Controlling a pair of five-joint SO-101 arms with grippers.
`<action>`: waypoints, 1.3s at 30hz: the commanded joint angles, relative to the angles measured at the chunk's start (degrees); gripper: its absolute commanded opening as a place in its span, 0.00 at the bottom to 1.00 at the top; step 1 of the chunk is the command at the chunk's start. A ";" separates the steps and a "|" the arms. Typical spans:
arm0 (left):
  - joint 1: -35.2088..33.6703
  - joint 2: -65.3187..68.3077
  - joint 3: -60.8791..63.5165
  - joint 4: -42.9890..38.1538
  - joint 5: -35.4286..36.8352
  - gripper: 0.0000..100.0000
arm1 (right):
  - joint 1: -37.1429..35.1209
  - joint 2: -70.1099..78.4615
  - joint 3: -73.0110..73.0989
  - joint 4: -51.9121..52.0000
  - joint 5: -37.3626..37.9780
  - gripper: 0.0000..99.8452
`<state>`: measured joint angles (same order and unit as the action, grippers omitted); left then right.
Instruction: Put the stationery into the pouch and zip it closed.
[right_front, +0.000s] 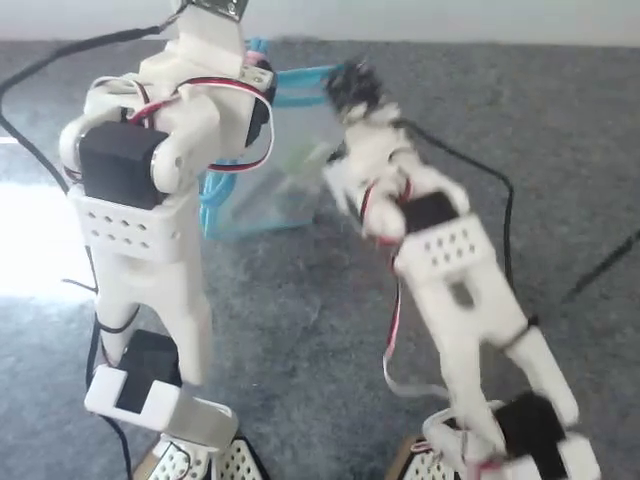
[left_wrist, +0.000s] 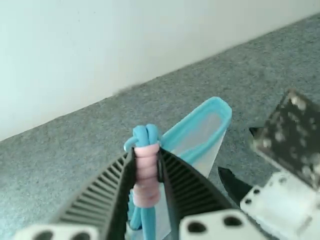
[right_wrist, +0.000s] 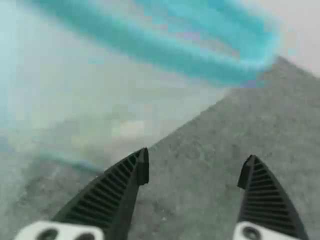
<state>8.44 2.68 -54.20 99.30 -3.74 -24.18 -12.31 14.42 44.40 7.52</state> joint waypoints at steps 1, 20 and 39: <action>0.88 -3.69 -2.24 1.05 0.53 0.01 | 1.89 5.93 -13.63 0.92 -2.02 0.30; -1.85 -3.16 -13.49 -0.97 5.27 0.01 | -7.34 8.40 -22.42 12.79 -4.92 0.30; -1.85 -2.81 -10.68 -5.80 17.05 0.01 | -7.08 -3.38 -10.64 6.73 -6.51 0.30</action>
<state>7.03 2.42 -64.57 97.54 10.07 -30.86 -6.77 1.85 48.35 -0.75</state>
